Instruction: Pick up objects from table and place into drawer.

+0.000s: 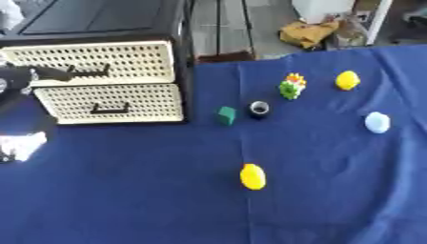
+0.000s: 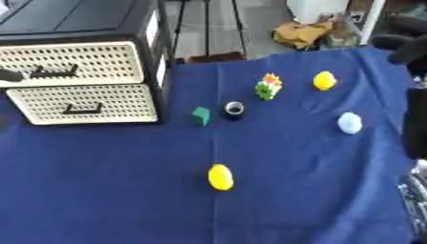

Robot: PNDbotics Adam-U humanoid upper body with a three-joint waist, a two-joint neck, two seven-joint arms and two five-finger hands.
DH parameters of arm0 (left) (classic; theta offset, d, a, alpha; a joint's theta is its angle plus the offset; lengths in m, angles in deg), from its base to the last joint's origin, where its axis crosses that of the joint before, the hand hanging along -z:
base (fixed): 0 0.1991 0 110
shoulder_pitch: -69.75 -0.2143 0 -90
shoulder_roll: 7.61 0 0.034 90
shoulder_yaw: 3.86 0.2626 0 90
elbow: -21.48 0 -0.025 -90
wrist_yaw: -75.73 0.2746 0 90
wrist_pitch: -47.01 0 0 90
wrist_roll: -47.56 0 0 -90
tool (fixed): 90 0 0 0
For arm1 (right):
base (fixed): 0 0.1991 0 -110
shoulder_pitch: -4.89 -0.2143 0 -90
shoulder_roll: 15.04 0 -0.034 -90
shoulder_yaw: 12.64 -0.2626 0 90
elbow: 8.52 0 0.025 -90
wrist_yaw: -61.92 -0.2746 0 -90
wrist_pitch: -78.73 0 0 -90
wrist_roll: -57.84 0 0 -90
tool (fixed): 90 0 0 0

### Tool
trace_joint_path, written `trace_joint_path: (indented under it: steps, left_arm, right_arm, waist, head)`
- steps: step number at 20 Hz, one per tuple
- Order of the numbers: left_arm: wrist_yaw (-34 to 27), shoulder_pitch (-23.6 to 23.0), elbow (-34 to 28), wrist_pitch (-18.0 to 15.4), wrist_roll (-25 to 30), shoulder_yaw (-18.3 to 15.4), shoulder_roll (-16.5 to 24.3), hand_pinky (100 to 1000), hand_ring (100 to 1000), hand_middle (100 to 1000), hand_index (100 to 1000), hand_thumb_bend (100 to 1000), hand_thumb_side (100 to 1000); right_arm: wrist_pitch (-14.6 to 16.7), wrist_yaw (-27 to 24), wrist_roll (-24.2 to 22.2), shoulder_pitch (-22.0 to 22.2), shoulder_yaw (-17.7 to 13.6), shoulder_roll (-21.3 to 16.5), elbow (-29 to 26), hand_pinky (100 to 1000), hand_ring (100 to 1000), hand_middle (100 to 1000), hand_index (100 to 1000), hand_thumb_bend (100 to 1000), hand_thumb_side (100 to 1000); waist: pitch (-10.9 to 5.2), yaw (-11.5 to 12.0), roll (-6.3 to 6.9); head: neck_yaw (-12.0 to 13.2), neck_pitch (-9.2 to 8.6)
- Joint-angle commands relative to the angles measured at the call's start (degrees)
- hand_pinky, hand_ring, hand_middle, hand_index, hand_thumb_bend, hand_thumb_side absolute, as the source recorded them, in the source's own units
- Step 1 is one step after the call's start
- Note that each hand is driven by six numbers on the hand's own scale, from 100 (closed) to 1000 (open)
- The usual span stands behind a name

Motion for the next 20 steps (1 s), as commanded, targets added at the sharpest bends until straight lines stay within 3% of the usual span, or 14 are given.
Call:
trace_joint_path:
  steps: [1,9,20]
  left_arm:
    - [4.3,2.1,-0.7,2.3,2.9,0.1,2.6,100,100,165,969,100,248]
    - [11.1,8.8,1.8,4.0,9.9,2.4,1.6,100,100,178,955,100,231]
    - [18.4,16.5,15.7,2.8,13.4,5.9,-3.5,100,100,175,937,100,233]
  right_arm:
    - [-0.1,-0.2,-0.6,-0.3,0.1,-1.1,-0.7,731,796,515,782,100,960]
    - [-0.2,-0.1,-1.2,0.0,0.6,-1.0,-0.7,734,799,511,782,100,961]
    - [-0.6,-0.8,-2.5,-0.1,1.2,-0.5,-0.7,741,804,506,784,100,961]
  waist:
    - [-1.45,-0.1,0.02]
    - [-1.5,-0.8,0.23]
    - [-0.87,-1.9,0.64]
  head:
    - [0.5,0.44]
    - [1.1,0.72]
    - [2.4,-0.36]
